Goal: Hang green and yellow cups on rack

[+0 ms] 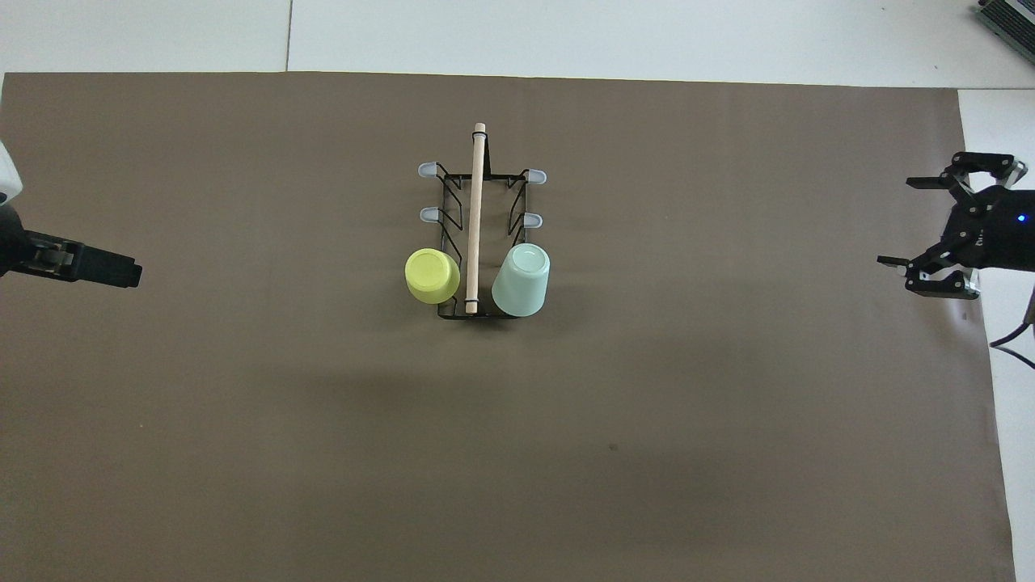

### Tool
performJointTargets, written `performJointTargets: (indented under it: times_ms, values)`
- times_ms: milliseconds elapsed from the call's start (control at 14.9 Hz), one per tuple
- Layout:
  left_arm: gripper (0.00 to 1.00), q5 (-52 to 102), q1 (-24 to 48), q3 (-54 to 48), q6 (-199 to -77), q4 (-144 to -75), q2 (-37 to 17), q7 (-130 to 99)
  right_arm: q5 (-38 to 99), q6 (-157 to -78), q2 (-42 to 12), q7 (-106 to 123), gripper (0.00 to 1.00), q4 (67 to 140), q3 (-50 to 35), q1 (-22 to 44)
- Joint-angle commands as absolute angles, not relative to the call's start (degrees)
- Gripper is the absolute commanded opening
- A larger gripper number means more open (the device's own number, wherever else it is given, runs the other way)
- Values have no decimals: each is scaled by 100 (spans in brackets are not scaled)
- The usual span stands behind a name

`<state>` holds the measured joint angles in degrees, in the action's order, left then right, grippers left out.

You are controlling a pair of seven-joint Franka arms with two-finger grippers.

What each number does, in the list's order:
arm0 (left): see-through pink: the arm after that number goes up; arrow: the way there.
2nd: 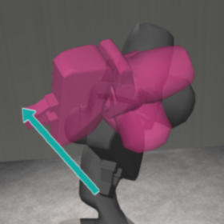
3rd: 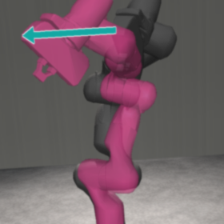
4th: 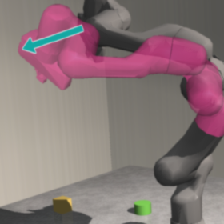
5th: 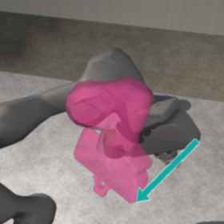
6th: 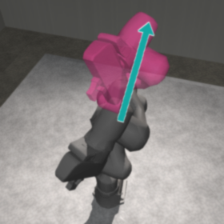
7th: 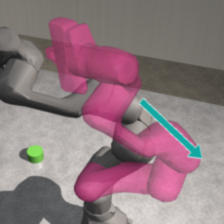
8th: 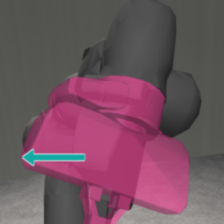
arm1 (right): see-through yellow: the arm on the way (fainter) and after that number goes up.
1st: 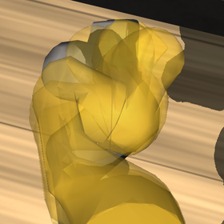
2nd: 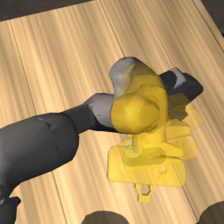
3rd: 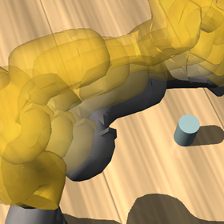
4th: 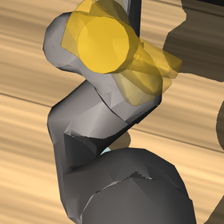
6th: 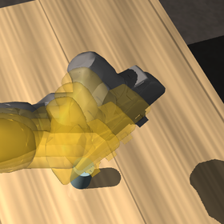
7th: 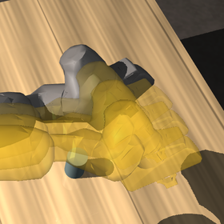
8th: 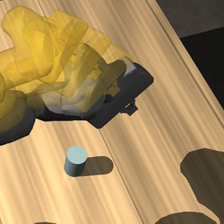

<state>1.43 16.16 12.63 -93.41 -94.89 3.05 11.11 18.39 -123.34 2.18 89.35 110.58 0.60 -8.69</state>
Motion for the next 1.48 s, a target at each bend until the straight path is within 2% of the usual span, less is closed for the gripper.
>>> performJointTargets:
  times_ms: [0,202,404,471,740,1010,1413]
  values:
    - [100,202,1591,1248,-9193,-9431,334,1160,777,-12252,290,7941,100,10872,-61,-818]
    - [100,185,1381,1117,-8983,-9413,343,1151,-76,-12182,343,6702,100,10863,-79,-414]
    - [100,185,189,-285,-8965,-9474,422,1002,-780,-12016,369,5173,100,10863,-79,104]
    - [100,185,89,-394,-8956,-9492,448,941,-895,-11945,378,4707,100,10863,-70,271]
    - [100,193,359,-151,-9035,-9440,448,888,-958,-11638,413,2906,100,10776,-70,711]
    - [100,176,694,272,-8956,-9299,404,888,-1125,-10698,378,1041,100,10302,-79,1177]
    - [100,123,677,264,-8894,-9351,404,791,-897,-9240,133,-465,100,9108,-114,1108]
